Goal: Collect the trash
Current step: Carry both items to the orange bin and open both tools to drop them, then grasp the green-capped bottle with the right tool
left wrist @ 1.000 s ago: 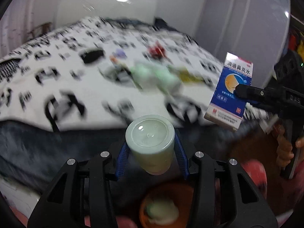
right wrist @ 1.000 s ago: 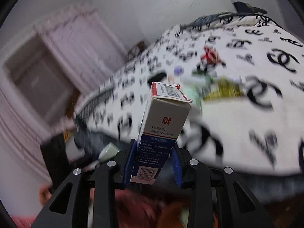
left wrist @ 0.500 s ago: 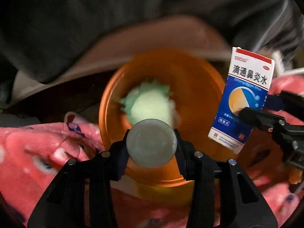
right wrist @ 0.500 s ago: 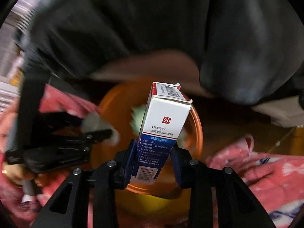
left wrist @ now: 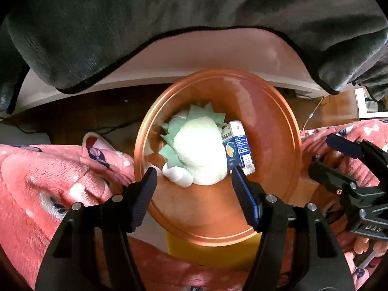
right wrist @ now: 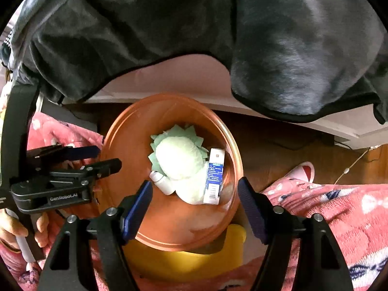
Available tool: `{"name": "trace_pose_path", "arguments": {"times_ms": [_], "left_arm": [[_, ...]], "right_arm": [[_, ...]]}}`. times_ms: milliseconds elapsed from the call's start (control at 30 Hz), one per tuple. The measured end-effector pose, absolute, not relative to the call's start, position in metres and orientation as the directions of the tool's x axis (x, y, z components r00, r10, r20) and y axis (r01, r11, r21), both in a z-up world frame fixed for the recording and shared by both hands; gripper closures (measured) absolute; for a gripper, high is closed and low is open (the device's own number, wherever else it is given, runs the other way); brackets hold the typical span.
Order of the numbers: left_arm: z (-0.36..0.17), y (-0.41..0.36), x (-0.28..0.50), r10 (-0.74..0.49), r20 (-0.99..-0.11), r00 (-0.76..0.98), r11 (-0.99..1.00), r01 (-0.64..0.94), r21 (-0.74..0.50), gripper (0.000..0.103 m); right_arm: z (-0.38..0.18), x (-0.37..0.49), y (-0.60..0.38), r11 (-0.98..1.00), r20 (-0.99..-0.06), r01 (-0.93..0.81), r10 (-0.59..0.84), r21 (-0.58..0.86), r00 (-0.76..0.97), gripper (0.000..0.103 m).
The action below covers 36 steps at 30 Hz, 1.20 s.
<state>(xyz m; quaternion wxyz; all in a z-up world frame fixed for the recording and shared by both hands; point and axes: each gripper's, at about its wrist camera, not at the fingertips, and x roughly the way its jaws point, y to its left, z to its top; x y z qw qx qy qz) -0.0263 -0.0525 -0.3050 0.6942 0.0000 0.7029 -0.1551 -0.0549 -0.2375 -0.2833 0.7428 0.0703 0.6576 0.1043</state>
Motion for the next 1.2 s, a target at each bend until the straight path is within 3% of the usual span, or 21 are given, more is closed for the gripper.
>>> {"name": "trace_pose_path", "arguments": {"times_ms": [300, 433, 567, 800, 1200], "left_arm": [[-0.241, -0.045, -0.036, -0.274, -0.948, 0.162, 0.936, 0.273, -0.224, 0.04], [-0.202, -0.035, -0.037, -0.269, -0.919, 0.288, 0.94, 0.288, -0.184, 0.029], [-0.162, -0.023, -0.035, -0.267, -0.876, 0.402, 0.947, 0.276, -0.162, 0.025], [-0.12, -0.006, -0.024, -0.272, -0.815, 0.512, 0.956, 0.243, -0.166, 0.022], [-0.126, 0.011, -0.001, -0.274, -0.822, 0.499, 0.96, 0.184, -0.209, 0.022]], "right_arm": [[-0.218, -0.062, -0.244, 0.967, -0.925, -0.081, 0.256, 0.243, 0.281, 0.032], [-0.166, -0.056, -0.244, 0.965, -0.879, -0.134, 0.261, 0.225, 0.399, 0.029], [-0.118, -0.035, -0.244, 0.952, -0.821, -0.177, 0.304, 0.248, 0.484, 0.028], [-0.054, 0.039, -0.237, 0.967, -0.72, -0.174, 0.254, 0.186, 0.646, 0.023], [-0.067, 0.174, -0.192, 0.989, -0.764, -0.146, 0.111, 0.022, 0.636, 0.023]]}}
